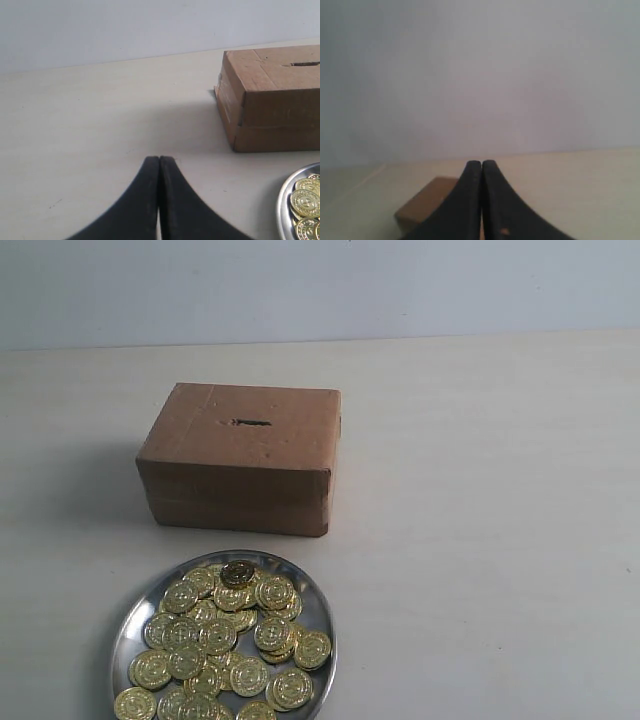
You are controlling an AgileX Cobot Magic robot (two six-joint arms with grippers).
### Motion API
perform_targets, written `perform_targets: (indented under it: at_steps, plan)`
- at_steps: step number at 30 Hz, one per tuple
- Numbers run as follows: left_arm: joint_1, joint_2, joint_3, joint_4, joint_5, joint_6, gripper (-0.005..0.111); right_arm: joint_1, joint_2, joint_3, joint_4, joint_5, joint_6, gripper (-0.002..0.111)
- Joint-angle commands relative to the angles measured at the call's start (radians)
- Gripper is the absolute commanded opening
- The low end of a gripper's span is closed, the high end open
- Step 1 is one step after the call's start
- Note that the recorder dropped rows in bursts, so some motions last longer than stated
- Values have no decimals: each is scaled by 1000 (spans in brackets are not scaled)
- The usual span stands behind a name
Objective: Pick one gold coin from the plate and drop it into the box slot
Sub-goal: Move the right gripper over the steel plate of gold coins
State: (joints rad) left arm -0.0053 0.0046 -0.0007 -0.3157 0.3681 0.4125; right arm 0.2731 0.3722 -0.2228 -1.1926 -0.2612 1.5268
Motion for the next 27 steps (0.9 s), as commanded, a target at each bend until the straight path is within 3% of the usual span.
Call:
perform_targets:
  at_steps: [1,6,9,17,27]
  plan:
    - [-5,-5,1,-8,-5,-1,0,48,252,-120,-547,-194,393,0]
    - [-5,-5,1,-8,-5,-1,0,48,540,-258,-552,-445,429,0]
    - [-5,-5,1,-8,-5,-1,0,48,653,-335,-552,-483,428,0]
    - [-5,-5,1,-8,-5,-1,0,48,823,-469,-552,-393,266,0]
    - [-5,-5,1,-8,-5,-1,0,48,882,-474,-552,-198,79,0]
